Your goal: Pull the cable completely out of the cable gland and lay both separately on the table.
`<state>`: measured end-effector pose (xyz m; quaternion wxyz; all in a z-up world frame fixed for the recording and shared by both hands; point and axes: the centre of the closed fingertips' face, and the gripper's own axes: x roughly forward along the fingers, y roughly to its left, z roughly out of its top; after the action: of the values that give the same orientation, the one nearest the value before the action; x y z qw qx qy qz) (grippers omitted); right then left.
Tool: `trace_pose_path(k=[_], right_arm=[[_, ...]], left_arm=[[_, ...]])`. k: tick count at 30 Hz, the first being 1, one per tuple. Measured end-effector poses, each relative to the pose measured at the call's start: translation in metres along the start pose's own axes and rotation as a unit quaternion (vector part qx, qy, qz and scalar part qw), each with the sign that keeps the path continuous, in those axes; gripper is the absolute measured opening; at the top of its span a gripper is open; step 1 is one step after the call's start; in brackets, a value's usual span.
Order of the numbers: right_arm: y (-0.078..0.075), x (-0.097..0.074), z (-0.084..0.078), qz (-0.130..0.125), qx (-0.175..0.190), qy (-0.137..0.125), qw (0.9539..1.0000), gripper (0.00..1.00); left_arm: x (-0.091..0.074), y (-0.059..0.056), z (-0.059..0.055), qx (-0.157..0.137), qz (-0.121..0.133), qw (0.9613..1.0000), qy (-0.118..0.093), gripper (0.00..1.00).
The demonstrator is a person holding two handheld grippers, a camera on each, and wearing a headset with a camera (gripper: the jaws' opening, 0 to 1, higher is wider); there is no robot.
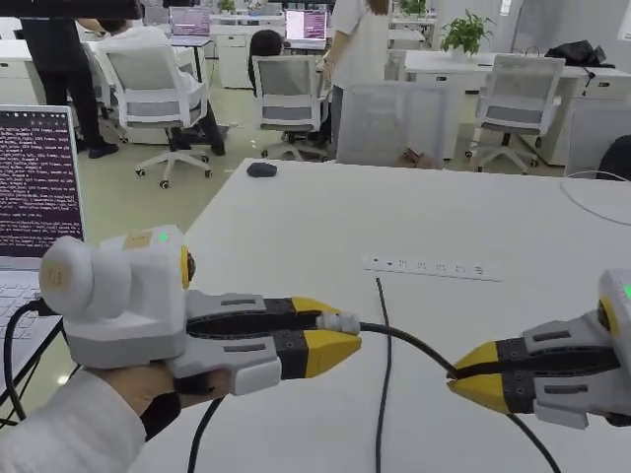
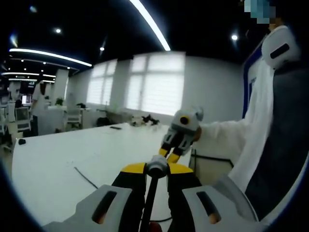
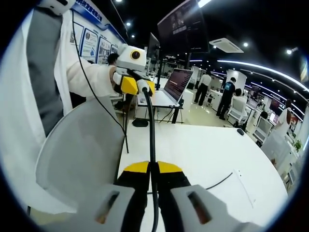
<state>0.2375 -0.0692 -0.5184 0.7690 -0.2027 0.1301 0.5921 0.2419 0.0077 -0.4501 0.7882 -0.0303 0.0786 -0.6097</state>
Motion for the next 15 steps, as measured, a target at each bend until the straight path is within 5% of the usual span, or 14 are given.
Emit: trace_pose_path(k=[15], right_arm=[[-0.0038, -0.0055, -0.0031, -0.022, 0.007, 0.020, 0.9995, 0.09]], left_arm=[[0.0066, 0.0004, -0.0033, 0.002, 0.000, 1.0000, 0.003, 0.16]])
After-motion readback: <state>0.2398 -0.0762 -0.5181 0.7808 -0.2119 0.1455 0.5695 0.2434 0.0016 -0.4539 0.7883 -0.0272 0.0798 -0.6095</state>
